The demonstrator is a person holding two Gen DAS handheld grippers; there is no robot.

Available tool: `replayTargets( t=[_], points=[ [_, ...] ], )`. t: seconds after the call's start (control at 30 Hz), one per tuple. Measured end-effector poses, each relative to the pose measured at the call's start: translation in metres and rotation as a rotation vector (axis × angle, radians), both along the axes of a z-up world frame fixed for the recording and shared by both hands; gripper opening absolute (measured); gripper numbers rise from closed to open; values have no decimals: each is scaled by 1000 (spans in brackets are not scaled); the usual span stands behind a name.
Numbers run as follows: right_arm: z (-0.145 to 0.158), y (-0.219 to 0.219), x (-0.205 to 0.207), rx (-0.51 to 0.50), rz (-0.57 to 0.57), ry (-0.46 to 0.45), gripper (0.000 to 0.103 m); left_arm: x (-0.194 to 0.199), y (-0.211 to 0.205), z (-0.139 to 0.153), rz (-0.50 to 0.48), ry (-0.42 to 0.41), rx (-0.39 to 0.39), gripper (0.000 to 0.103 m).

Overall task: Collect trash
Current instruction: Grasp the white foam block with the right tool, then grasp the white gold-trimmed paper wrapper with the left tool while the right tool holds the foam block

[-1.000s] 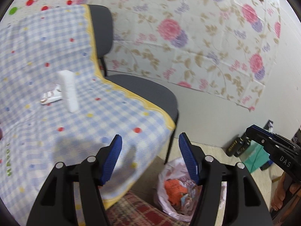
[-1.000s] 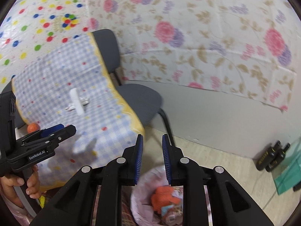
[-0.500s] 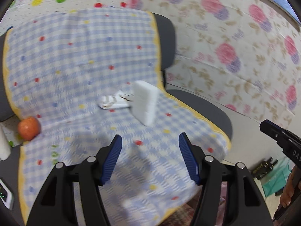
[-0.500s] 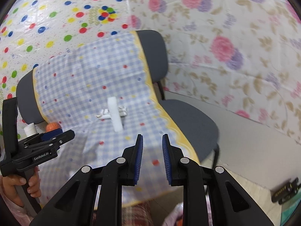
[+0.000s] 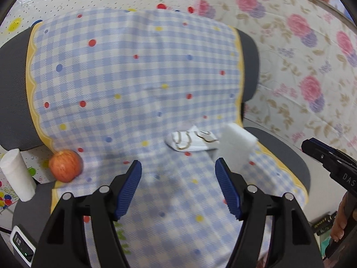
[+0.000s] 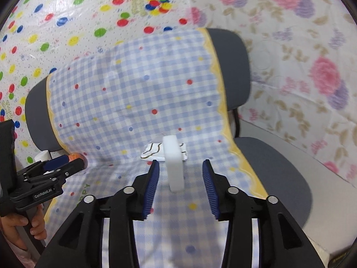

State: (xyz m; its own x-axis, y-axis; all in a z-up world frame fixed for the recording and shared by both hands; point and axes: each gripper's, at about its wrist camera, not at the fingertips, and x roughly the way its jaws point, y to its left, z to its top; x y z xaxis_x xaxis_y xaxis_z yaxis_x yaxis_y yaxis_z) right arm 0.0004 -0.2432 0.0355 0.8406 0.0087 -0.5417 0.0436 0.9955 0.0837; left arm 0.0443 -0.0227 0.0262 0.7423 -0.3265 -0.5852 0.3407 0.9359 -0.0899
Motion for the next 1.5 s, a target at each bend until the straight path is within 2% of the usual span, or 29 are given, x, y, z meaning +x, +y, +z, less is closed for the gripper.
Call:
replayTargets(
  t=[0.23, 0.47, 0.5, 0.53, 0.57, 0.7, 0.9, 1.07, 1.23, 1.3, 1.33, 1.4, 1.43, 1.47, 1.5],
  points=[
    [-32, 4, 62, 0, 25, 87, 53, 48, 0, -18, 36, 42, 39, 67],
    [-61, 6, 96, -4, 55, 158, 53, 79, -9, -49, 31, 117, 65, 66],
    [-63, 6, 100, -8, 55, 164, 49, 81, -11, -52, 29, 122, 70, 67],
    [-65, 6, 103, -10, 60, 167, 27, 85, -13, -55, 25, 128, 74, 66],
    [-66, 6, 104, -11, 68, 166, 28, 86, -15, -56, 23, 130, 76, 66],
    [-52, 0, 96, -83, 7, 60, 26, 96, -26, -60, 6, 130, 84, 66],
    [-40, -24, 87, -63, -91, -67, 26, 120, -52, -70, -24, 156, 82, 66],
    [-41, -38, 92, -32, -112, -75, 27, 155, -74, -90, -4, 258, 76, 66],
    [-43, -45, 90, -32, -124, -72, 27, 194, -73, -113, 43, 392, -8, 66],
    [-46, -47, 90, -18, -123, -60, 27, 205, -70, -123, 49, 451, -55, 61],
    [-46, -47, 90, -15, -123, -54, 27, 206, -68, -124, 58, 451, -77, 58],
    [-47, -48, 89, -2, -116, -46, 27, 206, -68, -120, 35, 428, -84, 23],
    [-47, -47, 87, 3, -116, -45, 27, 203, -68, -117, 23, 415, -93, 15],
    [-47, -46, 86, 9, -112, -42, 27, 199, -67, -112, 2, 402, -110, 1],
    [-46, -45, 83, 17, -105, -39, 27, 193, -67, -109, -13, 388, -125, 0]
  ],
)
